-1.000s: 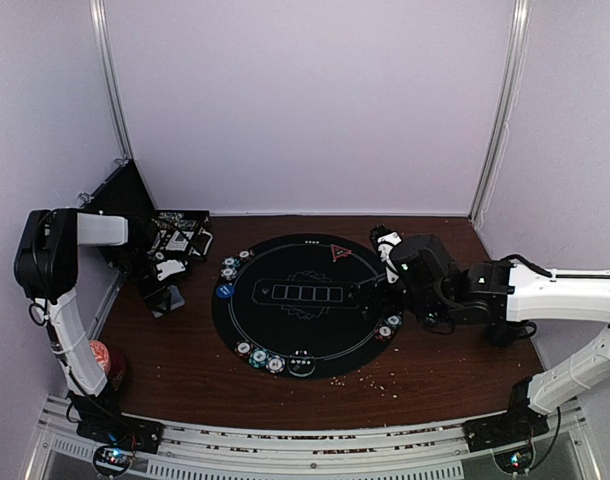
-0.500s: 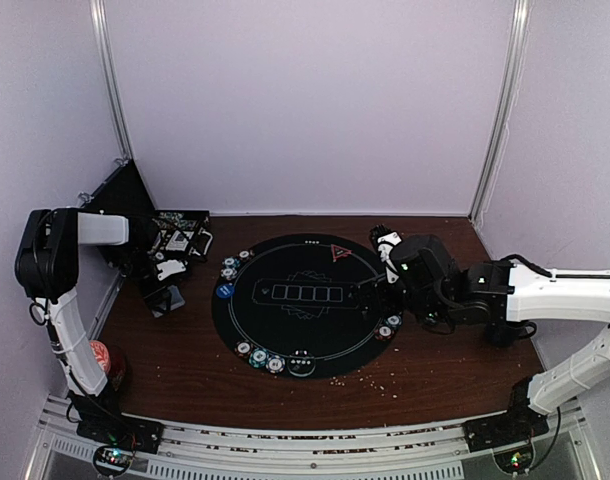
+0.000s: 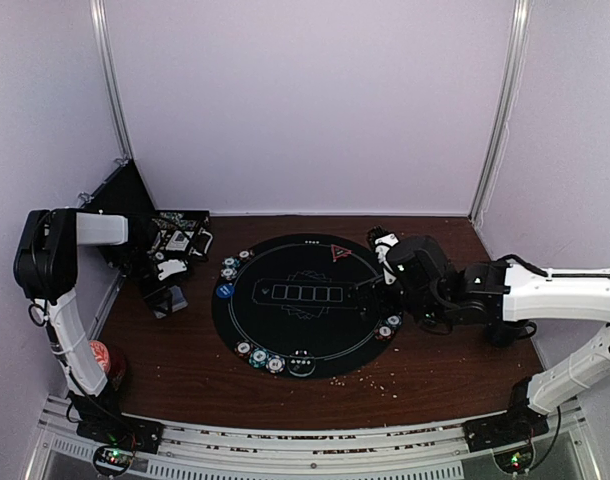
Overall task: Distribute texas hold em gaming equipment
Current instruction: Adjust the poker card at the center of the board.
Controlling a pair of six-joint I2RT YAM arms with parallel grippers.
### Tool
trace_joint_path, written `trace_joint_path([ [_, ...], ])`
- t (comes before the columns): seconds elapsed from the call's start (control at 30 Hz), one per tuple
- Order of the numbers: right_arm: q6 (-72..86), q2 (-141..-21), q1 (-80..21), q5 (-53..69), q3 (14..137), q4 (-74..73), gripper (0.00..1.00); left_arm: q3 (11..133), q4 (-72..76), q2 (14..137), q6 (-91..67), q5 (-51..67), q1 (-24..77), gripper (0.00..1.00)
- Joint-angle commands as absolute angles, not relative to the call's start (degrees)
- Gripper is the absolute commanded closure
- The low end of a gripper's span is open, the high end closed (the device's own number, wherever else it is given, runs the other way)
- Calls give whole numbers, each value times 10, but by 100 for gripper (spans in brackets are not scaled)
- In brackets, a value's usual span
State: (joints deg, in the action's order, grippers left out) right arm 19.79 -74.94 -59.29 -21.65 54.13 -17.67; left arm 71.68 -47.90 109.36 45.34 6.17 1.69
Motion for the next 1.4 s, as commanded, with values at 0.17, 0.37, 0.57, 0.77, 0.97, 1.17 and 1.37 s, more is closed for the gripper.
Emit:
trace_joint_path([
  [0.17,226,-804,-595,-171,594,-135,0,694,-505,1087,468,112,31,87],
  [0.37,241,-894,-596,-92,653,-89,0,694,-504,1070,472,118,31,87],
  [0.57,267,-990,-594,-14,724,-45,0,696,-504,1062,479,122,31,88],
  [0.77,306,-1083,-592,59,805,-13,0,693,-506,1049,486,128,32,88],
  [0.97,356,-1156,-585,110,848,48,0,688,-511,1028,493,134,32,88],
  [1.17,388,-1219,-579,143,901,69,0,683,-510,1023,496,136,31,88],
  [1.37,401,-1273,-580,157,959,63,2,679,-495,1028,491,128,32,88],
])
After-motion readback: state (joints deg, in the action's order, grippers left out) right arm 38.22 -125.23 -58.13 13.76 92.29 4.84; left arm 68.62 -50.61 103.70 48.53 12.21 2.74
